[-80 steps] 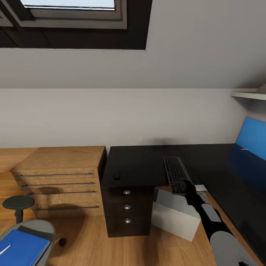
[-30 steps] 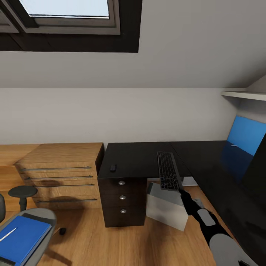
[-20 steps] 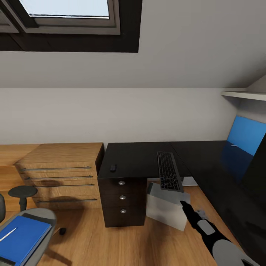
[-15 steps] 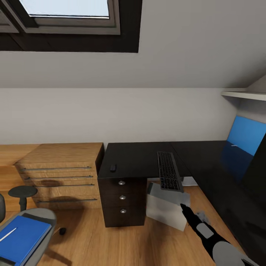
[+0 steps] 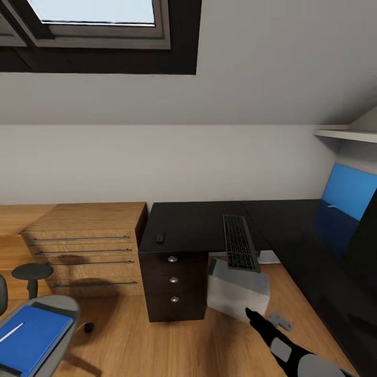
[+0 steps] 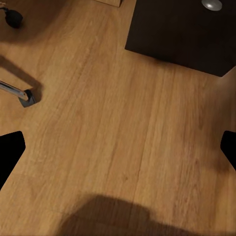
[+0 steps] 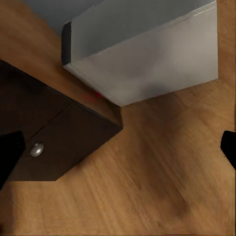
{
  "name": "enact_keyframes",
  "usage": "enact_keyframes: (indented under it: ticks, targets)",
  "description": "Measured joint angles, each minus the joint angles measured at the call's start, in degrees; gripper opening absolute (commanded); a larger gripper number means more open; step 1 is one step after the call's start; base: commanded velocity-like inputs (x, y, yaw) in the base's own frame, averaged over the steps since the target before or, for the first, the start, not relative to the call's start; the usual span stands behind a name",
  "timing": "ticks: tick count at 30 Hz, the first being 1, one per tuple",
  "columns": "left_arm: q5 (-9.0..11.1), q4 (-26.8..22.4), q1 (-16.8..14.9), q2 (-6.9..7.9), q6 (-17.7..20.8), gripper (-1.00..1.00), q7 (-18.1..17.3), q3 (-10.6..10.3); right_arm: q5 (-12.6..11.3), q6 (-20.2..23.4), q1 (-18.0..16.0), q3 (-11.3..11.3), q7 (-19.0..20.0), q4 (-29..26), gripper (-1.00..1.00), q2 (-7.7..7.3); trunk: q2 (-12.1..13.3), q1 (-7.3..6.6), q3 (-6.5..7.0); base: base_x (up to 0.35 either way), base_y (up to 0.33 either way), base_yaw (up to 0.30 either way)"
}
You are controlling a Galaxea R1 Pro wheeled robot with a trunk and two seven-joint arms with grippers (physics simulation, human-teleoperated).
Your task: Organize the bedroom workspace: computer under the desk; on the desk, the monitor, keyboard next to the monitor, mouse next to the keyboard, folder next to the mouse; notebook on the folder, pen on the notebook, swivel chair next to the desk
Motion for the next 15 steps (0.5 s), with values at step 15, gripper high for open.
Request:
enact_keyframes:
  ticks: [15]
  targets:
    - [0.08,0.00,0.01,0.08,0.00,1.00,0.02,0.05,21.09,-4.98,5.12,0.58,-6.65,1.29,1.00,2.50,0.00,0.00,0.00,0.000,0.000,0.000]
